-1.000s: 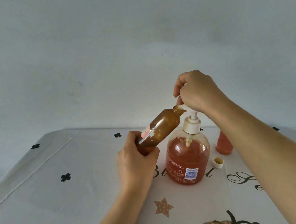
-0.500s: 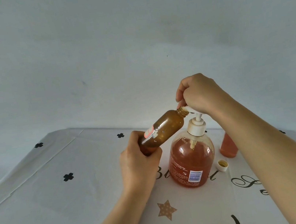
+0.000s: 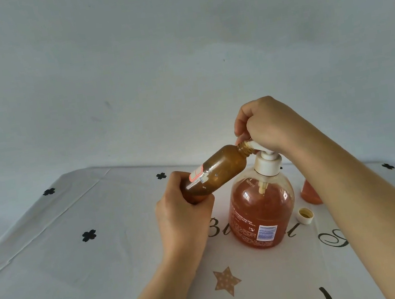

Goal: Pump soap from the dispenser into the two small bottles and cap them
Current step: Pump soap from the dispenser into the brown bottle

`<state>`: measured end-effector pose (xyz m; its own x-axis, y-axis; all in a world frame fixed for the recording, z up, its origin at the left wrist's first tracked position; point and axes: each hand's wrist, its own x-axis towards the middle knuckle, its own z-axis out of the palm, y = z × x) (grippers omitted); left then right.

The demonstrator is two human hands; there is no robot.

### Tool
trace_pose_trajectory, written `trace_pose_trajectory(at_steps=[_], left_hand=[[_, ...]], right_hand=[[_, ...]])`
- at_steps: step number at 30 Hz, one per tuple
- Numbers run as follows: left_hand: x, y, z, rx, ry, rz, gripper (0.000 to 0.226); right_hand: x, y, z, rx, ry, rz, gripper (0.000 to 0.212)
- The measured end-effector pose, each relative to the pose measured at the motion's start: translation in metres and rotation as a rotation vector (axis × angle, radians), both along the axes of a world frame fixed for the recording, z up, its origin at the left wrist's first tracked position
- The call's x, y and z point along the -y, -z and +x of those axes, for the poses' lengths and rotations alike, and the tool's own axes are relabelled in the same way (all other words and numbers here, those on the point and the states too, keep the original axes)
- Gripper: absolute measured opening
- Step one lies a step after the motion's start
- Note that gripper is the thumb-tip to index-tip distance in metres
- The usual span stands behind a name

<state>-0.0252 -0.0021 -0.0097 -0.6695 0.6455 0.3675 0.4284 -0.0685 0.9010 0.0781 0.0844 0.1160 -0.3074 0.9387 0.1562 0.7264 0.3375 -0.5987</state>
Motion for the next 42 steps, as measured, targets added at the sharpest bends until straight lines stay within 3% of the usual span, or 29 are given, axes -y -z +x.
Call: trace_pose_trajectory(at_steps=[19,27,33,42], left_hand=[[-0.002,0.003,0.001,-0.087,0.02,-0.032,0.022],[-0.004,0.006,-0.001,-0.088,0.026,-0.056,0.022],[-0.005,0.007,0.0,-0.097,0.024,-0.055,0.024],[-0.002,0.005,-0.002,-0.054,0.024,-0.057,0.025]], right_hand=[[0.006,-0.011,-0.002,-0.005,0.068,0.094,0.029],[0.004,-0.01,-0.002,0.03,0.057,0.084,0.04],[0.005,-0.011,-0.002,0.084,-0.002,0.086,0.032],[-0.002,0.004,0.0,0.029,0.04,0.018,0.043]])
